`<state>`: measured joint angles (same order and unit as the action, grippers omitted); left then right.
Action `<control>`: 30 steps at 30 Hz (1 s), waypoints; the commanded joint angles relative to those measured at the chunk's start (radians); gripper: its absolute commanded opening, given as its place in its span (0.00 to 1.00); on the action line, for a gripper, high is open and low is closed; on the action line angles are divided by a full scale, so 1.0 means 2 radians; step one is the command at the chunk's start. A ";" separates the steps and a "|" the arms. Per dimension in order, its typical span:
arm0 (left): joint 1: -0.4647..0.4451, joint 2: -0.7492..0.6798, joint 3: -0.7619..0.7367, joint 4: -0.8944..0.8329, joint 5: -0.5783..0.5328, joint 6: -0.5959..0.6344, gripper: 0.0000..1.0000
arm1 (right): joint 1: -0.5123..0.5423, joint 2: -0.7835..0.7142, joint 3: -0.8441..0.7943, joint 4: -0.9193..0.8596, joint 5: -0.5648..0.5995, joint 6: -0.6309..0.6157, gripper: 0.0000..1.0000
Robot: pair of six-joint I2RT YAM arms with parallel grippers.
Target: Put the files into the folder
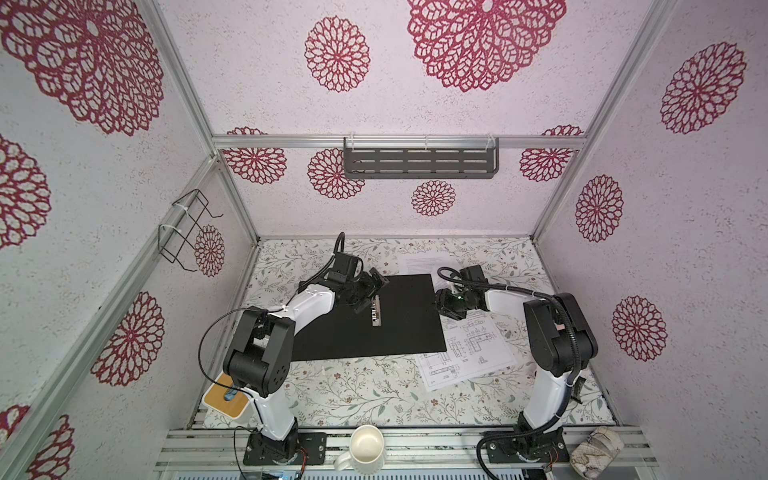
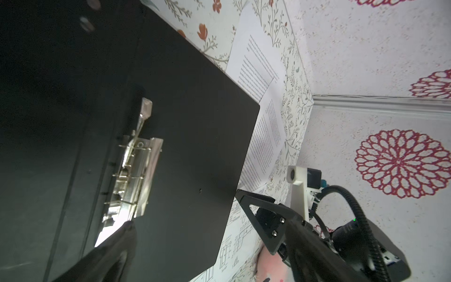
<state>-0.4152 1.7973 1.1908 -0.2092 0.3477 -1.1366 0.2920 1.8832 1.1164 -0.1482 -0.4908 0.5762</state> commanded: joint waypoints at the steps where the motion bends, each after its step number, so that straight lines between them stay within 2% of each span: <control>1: -0.030 -0.005 0.005 -0.005 -0.033 -0.005 0.98 | -0.007 -0.046 0.005 -0.032 0.027 -0.004 0.65; 13: -0.145 0.040 0.040 0.013 -0.081 -0.034 0.98 | -0.047 -0.199 -0.113 -0.088 0.115 0.003 0.75; 23: -0.185 0.114 0.127 -0.017 -0.088 -0.017 0.98 | -0.074 -0.307 -0.215 -0.103 0.144 0.025 0.82; 30: -0.218 0.092 0.080 -0.019 -0.104 -0.029 0.98 | -0.099 -0.349 -0.252 -0.136 0.153 0.028 0.82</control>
<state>-0.8192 2.0125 1.3937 -0.2218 0.1699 -1.1824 0.1158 1.2312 0.6247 -0.3710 -0.2119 0.6193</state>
